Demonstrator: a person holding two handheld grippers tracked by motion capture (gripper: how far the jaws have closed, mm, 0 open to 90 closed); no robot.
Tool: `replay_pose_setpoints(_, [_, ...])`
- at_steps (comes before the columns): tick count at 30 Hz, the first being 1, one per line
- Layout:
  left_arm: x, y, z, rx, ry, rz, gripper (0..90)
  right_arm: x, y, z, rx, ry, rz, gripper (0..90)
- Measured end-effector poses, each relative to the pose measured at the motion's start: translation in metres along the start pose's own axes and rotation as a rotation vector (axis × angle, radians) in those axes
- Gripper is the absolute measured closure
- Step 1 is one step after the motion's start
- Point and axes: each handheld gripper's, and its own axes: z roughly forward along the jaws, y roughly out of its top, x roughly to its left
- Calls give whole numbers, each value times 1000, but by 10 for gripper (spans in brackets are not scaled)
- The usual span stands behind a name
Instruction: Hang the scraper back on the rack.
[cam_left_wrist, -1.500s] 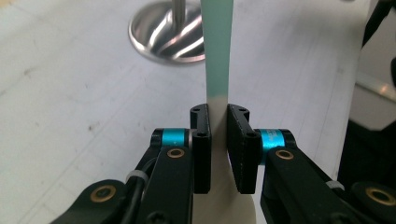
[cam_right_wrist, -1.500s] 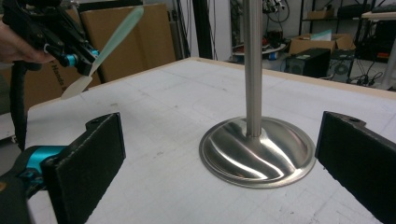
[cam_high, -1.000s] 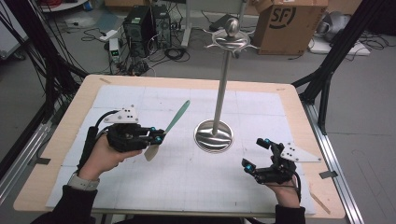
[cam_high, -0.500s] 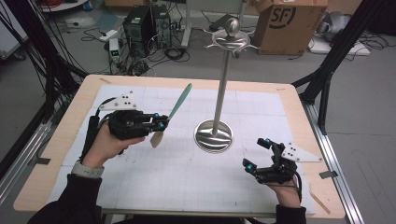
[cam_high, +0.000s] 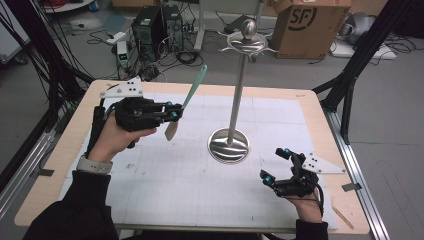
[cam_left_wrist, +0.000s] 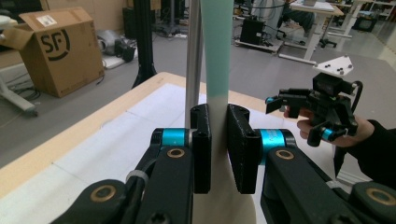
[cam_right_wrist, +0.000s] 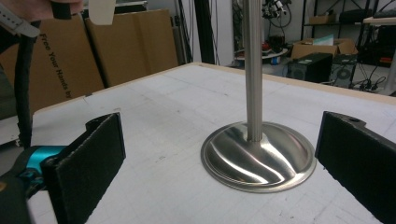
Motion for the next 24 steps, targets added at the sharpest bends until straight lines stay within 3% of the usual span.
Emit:
replay_pose_setpoints(8, [2, 19, 0, -33, 13, 20, 804, 0, 0, 0, -3, -2, -3, 4])
replay_pose_setpoints(16, [-4, 27, 6, -43, 11, 30, 803, 1, 0, 0, -1, -1, -3, 4])
replay_pose_setpoints(18, [-7, 32, 9, -42, 28, 47, 803, 1, 0, 0, 0, 2, -1, 4])
replay_pose_setpoints(24, [-7, 36, 17, -48, 39, 46, 803, 1, 0, -1, -3, 2, -3, 4])
